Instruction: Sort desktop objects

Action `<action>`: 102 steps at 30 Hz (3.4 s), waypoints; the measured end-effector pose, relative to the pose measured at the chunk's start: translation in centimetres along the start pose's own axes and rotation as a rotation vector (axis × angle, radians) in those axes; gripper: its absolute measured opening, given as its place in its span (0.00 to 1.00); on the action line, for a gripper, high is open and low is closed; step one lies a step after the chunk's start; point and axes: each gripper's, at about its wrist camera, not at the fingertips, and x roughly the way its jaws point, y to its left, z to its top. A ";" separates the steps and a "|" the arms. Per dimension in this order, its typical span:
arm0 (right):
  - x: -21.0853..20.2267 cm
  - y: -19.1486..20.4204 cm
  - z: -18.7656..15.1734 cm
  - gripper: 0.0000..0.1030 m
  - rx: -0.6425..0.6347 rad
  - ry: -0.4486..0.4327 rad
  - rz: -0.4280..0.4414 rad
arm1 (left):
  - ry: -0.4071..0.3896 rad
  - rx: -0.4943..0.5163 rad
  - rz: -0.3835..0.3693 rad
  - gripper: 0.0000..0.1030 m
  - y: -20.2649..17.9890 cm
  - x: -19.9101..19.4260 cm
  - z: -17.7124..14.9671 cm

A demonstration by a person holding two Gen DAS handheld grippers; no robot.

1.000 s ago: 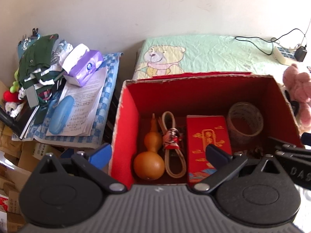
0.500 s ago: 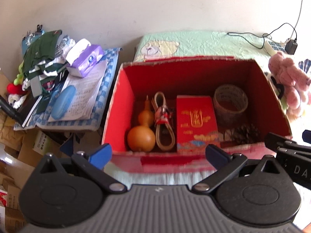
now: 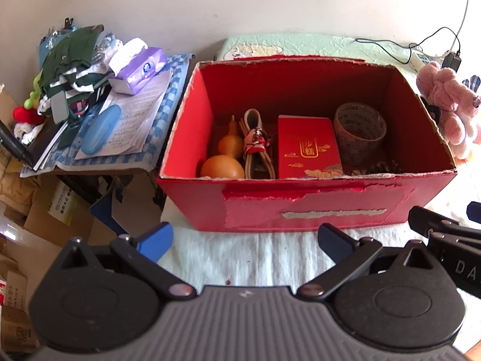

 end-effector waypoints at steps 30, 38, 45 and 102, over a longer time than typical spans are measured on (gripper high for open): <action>-0.4 -0.3 0.7 0.76 0.022 -0.205 0.014 | -0.143 -0.033 -0.046 0.99 -0.1 0.5 2.2; -0.4 -0.6 1.2 0.76 0.041 -0.224 0.001 | -0.144 -0.029 -0.015 1.00 0.0 1.0 2.8; 0.2 -0.5 1.5 0.76 0.047 -0.204 -0.018 | -0.157 -0.012 -0.006 1.00 0.7 0.8 3.5; 2.4 2.4 4.0 0.76 0.156 -0.162 -0.088 | -0.096 0.081 -0.049 1.00 3.1 3.7 6.7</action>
